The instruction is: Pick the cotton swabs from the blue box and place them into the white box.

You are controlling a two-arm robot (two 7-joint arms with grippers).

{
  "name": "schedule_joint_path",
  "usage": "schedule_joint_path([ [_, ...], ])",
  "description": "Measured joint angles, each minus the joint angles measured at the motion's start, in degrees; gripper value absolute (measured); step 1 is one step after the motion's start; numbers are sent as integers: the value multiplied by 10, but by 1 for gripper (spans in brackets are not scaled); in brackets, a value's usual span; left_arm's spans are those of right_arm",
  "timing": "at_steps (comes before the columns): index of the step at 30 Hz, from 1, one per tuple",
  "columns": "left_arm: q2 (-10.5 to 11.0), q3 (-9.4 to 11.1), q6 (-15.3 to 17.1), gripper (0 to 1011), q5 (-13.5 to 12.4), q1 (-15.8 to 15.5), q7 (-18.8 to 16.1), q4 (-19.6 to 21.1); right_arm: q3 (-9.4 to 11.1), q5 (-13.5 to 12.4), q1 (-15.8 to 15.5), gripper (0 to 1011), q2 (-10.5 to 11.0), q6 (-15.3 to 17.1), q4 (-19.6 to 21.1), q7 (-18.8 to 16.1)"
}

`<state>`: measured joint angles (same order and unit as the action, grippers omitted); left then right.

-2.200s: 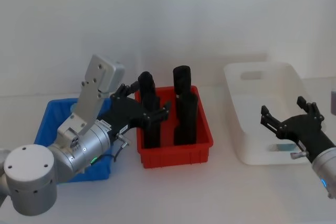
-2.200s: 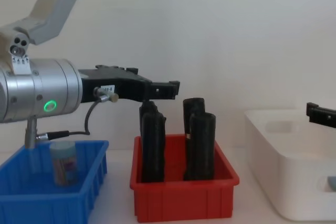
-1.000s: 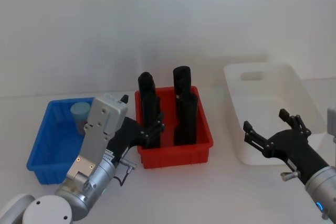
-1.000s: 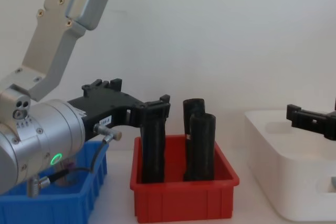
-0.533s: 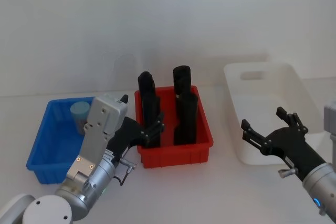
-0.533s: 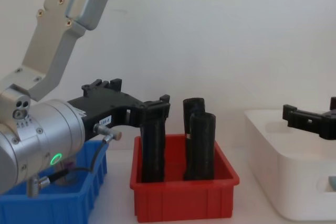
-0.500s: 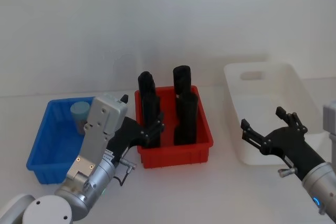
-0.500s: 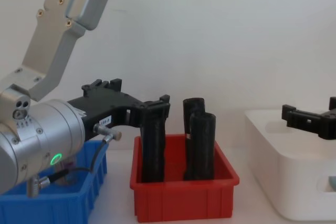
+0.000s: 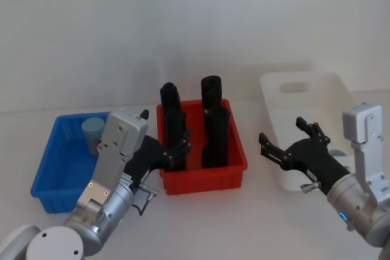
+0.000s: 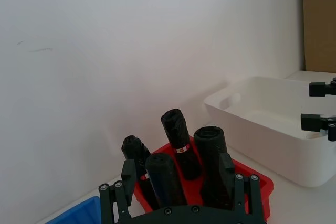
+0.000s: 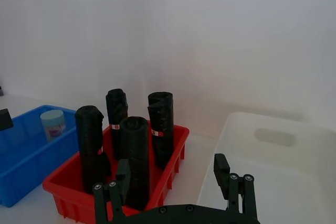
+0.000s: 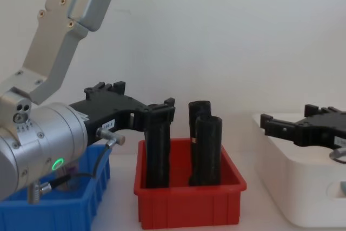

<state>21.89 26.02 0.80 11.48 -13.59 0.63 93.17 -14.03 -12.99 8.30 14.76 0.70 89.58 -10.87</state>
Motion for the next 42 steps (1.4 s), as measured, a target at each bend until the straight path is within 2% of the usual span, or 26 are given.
schedule_joint_path([
  [13,0,0,0,1004,0,0,0,0,-20,27,97,1002,-52,-25,-146,-60],
  [16,0,0,0,1004,0,0,0,0,-25,33,127,1002,-67,-34,-190,-76],
  [17,0,0,0,1004,0,0,0,0,-25,33,127,1002,-67,-34,-190,-76],
  [23,0,0,0,1004,0,0,0,0,-34,43,175,1002,-92,-53,-271,-99],
  [39,0,0,0,1004,0,0,0,0,-46,59,266,1000,-135,-96,-423,-118],
  [42,0,0,0,1004,0,0,0,0,-48,61,284,956,-142,-105,-454,-118],
])
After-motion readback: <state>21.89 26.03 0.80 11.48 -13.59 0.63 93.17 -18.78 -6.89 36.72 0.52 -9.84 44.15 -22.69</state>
